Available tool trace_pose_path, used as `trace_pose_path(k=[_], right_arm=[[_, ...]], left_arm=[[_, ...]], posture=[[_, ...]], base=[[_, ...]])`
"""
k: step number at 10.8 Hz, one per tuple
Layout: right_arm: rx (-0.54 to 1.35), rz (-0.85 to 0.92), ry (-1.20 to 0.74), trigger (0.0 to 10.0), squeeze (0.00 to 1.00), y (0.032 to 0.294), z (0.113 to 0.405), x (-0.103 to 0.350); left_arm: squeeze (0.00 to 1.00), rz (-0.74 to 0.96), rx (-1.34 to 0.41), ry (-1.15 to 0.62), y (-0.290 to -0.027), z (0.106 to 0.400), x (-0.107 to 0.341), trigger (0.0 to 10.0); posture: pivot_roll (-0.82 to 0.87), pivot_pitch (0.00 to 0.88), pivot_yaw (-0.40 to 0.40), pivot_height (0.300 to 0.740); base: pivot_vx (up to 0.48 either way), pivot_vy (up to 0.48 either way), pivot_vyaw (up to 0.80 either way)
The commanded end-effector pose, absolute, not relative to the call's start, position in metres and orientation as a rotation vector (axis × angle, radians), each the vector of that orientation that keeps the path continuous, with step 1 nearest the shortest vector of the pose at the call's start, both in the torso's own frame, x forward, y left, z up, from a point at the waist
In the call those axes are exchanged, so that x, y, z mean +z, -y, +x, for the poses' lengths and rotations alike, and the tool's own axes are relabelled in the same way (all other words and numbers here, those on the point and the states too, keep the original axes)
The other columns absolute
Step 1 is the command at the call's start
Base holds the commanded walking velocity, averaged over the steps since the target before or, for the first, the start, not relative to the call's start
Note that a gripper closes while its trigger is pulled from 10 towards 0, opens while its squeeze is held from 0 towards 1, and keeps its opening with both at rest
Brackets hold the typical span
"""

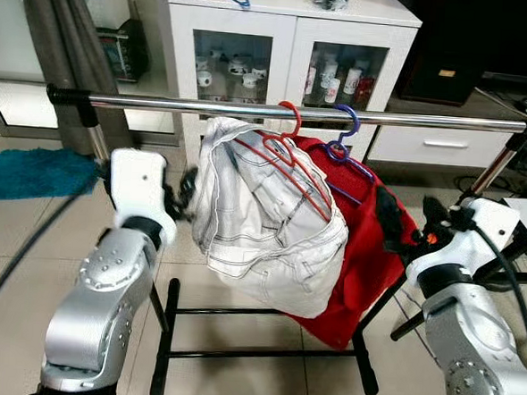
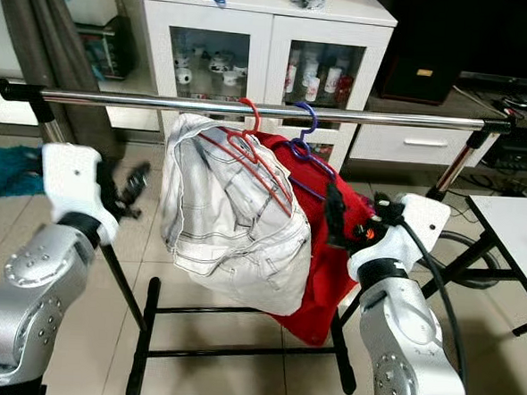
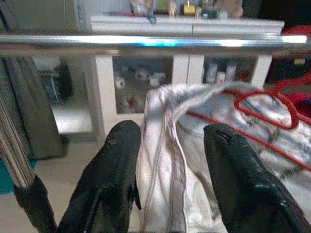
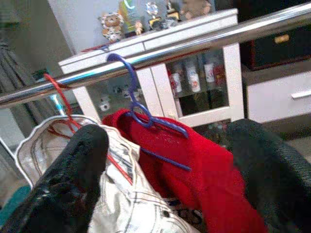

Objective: Hang hanger

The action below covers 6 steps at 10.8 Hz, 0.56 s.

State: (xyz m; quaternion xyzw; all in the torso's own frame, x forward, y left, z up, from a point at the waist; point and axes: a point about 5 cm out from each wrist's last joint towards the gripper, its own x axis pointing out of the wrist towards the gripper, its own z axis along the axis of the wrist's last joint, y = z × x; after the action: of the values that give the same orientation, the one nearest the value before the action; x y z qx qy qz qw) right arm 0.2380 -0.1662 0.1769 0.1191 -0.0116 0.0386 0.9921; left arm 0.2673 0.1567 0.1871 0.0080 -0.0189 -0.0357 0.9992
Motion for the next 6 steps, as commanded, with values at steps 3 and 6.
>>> trace_pose_path(k=[3, 6], right_arm=[[0.060, 0.120, 0.057, 10.0, 1.00, 0.171, 0.242, 0.176], [0.081, 0.033, 0.009, 10.0, 1.00, 0.167, 0.247, 0.169]], left_arm=[[1.00, 0.133, -0.166, 0.067, -0.148, 0.265, 0.191, 10.0], [0.00, 0.094, -0.242, 0.015, -0.144, 0.261, 0.180, 10.0]], posture=[[-0.05, 0.000, -0.007, 0.740], [-0.05, 0.000, -0.004, 0.740]], base=[[0.000, 0.000, 0.00], [0.000, 0.000, 0.23]])
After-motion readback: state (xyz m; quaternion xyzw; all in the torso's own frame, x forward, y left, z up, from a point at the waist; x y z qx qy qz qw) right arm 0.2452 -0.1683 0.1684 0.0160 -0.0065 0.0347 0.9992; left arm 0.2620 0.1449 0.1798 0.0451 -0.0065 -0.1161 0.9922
